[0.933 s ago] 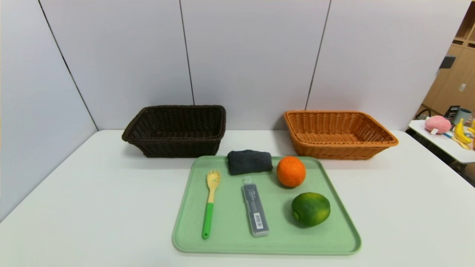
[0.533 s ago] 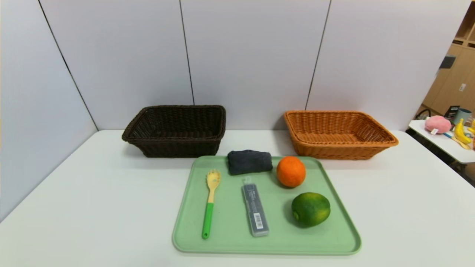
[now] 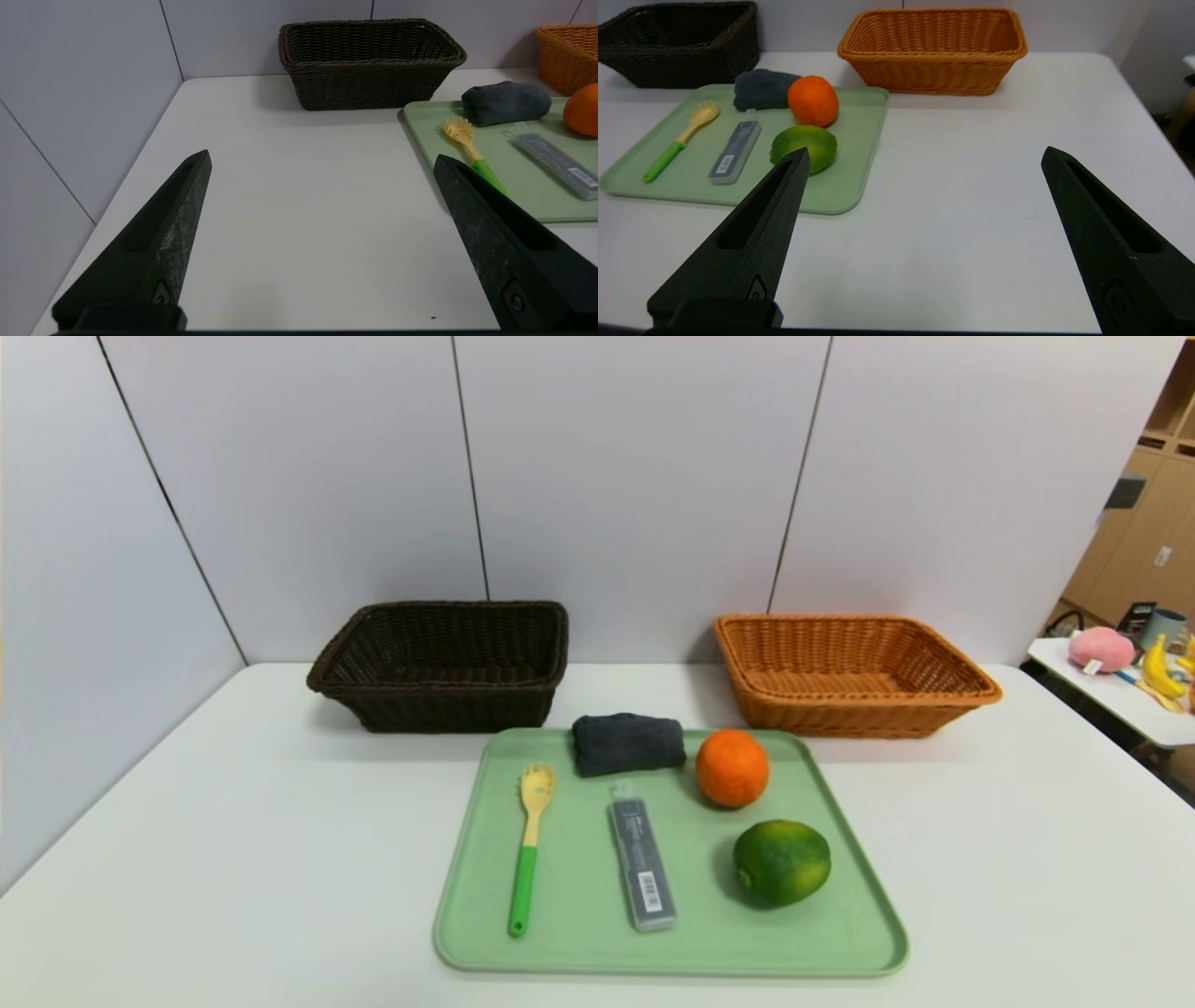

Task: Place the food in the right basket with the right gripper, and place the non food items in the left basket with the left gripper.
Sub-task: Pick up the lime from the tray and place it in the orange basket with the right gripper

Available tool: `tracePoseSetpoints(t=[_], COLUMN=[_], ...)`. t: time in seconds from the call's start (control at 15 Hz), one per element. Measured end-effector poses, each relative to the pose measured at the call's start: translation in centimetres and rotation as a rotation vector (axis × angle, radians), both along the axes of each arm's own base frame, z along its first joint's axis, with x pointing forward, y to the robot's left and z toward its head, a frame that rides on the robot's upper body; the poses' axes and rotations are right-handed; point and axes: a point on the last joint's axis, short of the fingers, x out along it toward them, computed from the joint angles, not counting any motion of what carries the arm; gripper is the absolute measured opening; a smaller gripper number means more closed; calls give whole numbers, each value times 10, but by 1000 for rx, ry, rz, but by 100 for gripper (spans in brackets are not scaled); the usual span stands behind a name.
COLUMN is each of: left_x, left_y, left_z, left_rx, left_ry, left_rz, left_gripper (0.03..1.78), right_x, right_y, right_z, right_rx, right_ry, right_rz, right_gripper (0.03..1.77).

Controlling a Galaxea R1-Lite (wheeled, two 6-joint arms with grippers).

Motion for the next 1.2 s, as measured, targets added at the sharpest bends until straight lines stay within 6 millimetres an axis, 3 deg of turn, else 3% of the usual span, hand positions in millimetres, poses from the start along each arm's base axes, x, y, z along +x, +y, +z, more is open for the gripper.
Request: tracePoseSetpoints(t=[0.2,0.4,0.53,0.8,1.0,1.2], left_x=[13,52,85,153,196,229], left_y=[-1,-1,-1,-14,-39,-67], left_z=[42,75,93,100,92,81], left_rx=[-10,-38,-60,-138,-215,-177], left_ry=[228,382,454,612,741,828], left_rz=[-20,-25,-26,-106,-163,-179], left_gripper=[169,169,169,169,169,169], right_x=[49,120,163,231,265,289], right_y=[1,5,15,60,101,125], right_z=[57,103,118,110,83,53], right_rx=[121,289,411,633,693,667], right_ry=[229,437,608,1042,1264,1375], right_rz=[39,44,30,-92,-214,-291], right_gripper=[171,171,171,171,171,171])
